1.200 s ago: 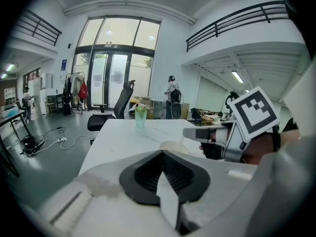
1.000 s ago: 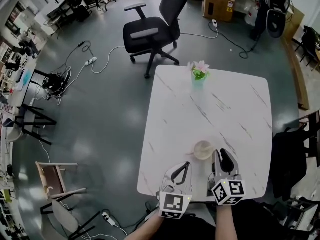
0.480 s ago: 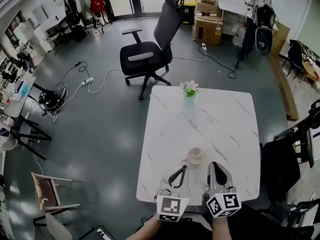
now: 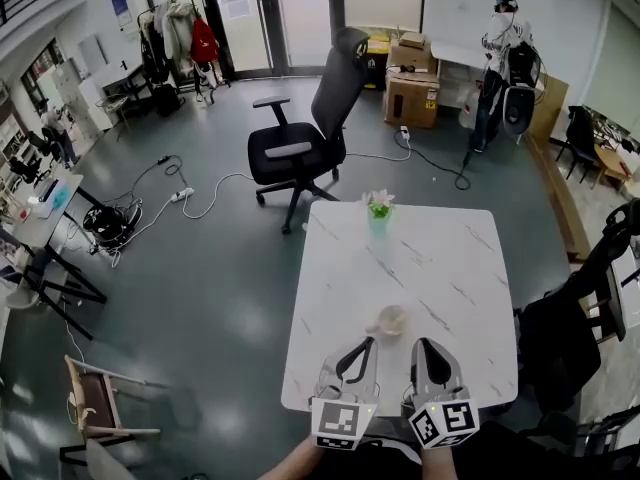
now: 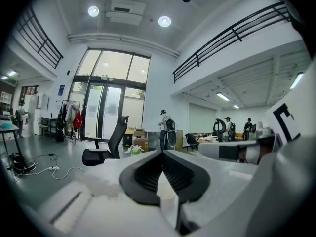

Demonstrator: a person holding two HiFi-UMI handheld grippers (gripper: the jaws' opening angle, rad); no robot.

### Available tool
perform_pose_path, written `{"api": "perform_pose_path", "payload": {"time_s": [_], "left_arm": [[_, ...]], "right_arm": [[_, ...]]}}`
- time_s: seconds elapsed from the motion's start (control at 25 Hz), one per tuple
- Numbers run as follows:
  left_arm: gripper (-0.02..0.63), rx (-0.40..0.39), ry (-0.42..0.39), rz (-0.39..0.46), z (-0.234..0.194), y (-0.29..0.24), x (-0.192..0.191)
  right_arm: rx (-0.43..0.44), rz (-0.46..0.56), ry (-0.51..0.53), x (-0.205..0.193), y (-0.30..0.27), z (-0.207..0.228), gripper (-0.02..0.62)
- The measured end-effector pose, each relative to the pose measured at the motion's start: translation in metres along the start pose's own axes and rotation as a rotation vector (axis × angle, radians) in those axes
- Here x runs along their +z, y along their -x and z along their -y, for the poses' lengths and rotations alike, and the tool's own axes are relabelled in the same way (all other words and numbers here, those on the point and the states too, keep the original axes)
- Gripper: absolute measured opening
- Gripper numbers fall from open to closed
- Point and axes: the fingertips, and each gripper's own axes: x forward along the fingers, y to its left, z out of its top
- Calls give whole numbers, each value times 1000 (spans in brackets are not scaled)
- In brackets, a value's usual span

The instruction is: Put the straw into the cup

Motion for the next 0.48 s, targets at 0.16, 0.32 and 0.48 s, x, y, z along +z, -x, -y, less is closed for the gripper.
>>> {"api": "perform_pose_path", "payload": {"time_s": [0.16,0.32,0.48], "left_arm": [[2,5,-19,24,-2,18,8],[2,0,-29,36,1,34,9],[2,-11,-20,24,2,52,2]], "right_arm": [[6,8,13,1,7,-16,0],[11,25,13,1,16,-30,0],[6,20,4,-7,28,-43,0]]}}
